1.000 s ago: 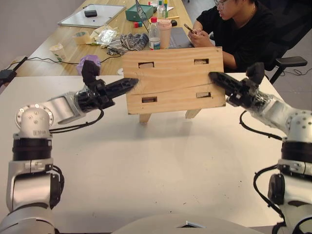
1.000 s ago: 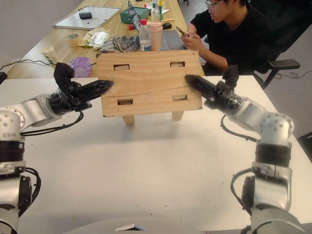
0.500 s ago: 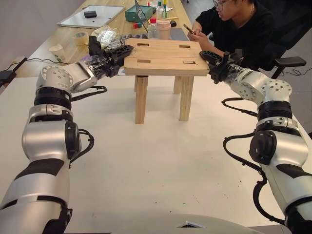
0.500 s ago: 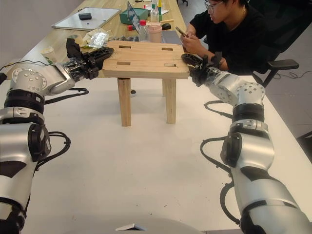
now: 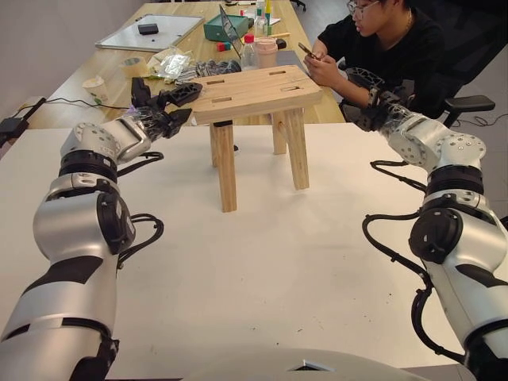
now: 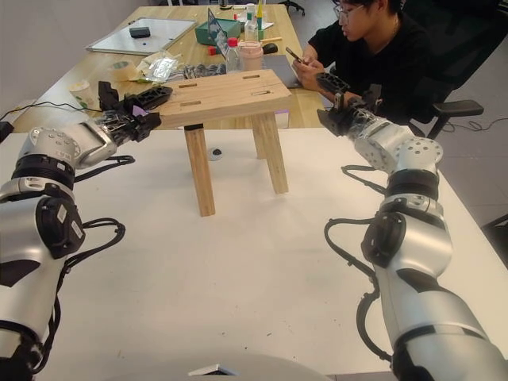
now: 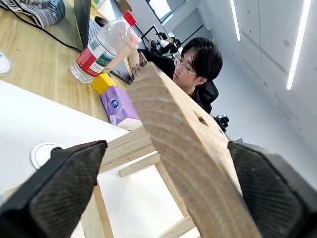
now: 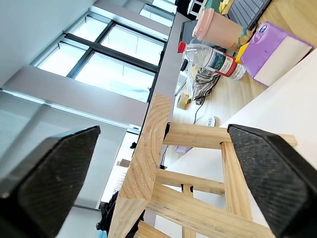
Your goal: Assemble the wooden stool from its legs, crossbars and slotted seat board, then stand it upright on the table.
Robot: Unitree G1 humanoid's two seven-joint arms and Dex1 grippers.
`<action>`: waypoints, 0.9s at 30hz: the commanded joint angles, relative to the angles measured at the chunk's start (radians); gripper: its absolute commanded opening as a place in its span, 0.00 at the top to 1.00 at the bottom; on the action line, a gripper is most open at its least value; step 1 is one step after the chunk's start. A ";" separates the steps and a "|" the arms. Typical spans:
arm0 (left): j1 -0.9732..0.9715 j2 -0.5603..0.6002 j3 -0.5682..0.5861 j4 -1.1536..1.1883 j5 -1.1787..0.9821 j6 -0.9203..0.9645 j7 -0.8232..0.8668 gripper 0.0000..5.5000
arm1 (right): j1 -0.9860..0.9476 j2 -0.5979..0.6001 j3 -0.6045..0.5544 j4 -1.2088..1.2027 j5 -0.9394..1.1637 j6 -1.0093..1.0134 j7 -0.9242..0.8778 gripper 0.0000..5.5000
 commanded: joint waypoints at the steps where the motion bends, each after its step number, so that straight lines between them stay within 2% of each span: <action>1: 0.039 0.044 0.095 0.020 0.012 -0.006 0.001 0.08 | 0.030 -0.021 -0.044 -0.040 -0.011 0.013 -0.009 0.02; 3: 0.037 0.057 0.162 0.022 -0.018 -0.004 -0.012 0.03 | 0.041 -0.020 -0.060 -0.051 -0.012 0.012 -0.012 0.02; 6: 0.062 0.056 0.261 0.026 -0.043 -0.075 0.024 0.02 | 0.064 -0.006 -0.078 -0.074 -0.016 0.010 -0.017 0.02; 9: 0.119 0.051 0.291 0.016 -0.017 -0.129 0.049 0.02 | 0.089 0.008 -0.056 -0.113 -0.049 0.005 -0.004 0.02; 11: 0.184 0.034 0.213 -0.050 0.099 -0.295 0.076 0.02 | 0.155 0.018 0.031 -0.242 -0.137 -0.065 0.053 0.02; 13: 0.258 -0.015 0.130 -0.147 0.234 -0.536 0.140 0.02 | 0.267 0.029 0.168 -0.412 -0.309 -0.271 0.131 0.02; 16: 0.363 -0.101 0.048 -0.282 0.386 -0.833 0.245 0.02 | 0.394 0.072 0.246 -0.528 -0.491 -0.568 0.145 0.02; 20: 0.437 -0.185 0.028 -0.383 0.447 -0.970 0.332 0.02 | 0.481 0.108 0.282 -0.519 -0.622 -0.804 0.141 0.02; 27: 0.446 -0.215 0.015 -0.407 0.489 -1.019 0.367 0.02 | 0.544 0.148 0.332 -0.511 -0.723 -0.970 0.144 0.02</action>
